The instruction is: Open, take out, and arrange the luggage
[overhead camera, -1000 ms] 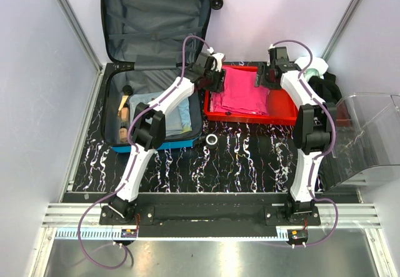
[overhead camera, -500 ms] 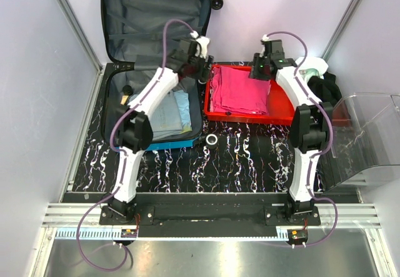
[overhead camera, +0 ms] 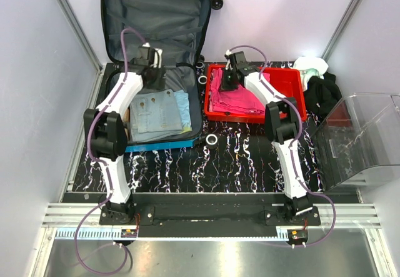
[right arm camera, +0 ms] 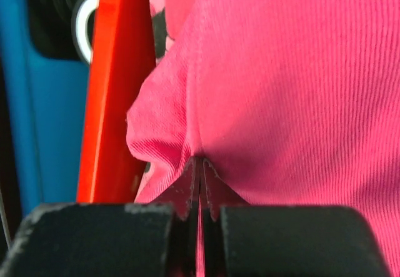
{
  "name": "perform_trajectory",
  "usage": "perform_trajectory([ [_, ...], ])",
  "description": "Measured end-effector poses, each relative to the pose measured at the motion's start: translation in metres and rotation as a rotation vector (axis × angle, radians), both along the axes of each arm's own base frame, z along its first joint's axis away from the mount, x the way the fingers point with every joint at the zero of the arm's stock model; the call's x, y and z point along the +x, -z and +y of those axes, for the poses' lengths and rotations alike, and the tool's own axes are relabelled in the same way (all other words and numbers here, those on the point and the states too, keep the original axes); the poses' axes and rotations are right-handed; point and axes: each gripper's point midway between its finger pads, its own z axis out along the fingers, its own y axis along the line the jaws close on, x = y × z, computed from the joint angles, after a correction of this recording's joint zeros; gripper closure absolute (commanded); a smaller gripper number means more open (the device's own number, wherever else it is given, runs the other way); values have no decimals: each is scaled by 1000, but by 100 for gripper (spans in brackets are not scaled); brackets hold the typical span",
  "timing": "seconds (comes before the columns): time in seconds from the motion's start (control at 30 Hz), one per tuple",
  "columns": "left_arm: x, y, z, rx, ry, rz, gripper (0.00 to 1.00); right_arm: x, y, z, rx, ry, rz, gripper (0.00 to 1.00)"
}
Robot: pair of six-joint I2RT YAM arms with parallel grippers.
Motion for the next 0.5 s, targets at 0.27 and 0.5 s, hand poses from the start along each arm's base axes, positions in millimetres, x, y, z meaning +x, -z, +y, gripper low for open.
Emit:
perform_trajectory([
  [0.27, -39, 48, 64, 24, -182, 151, 33, 7, -15, -4, -64, 39, 4, 76],
  [0.5, -72, 74, 98, 26, -347, 229, 33, 5, -50, 14, -91, 60, -77, 47],
])
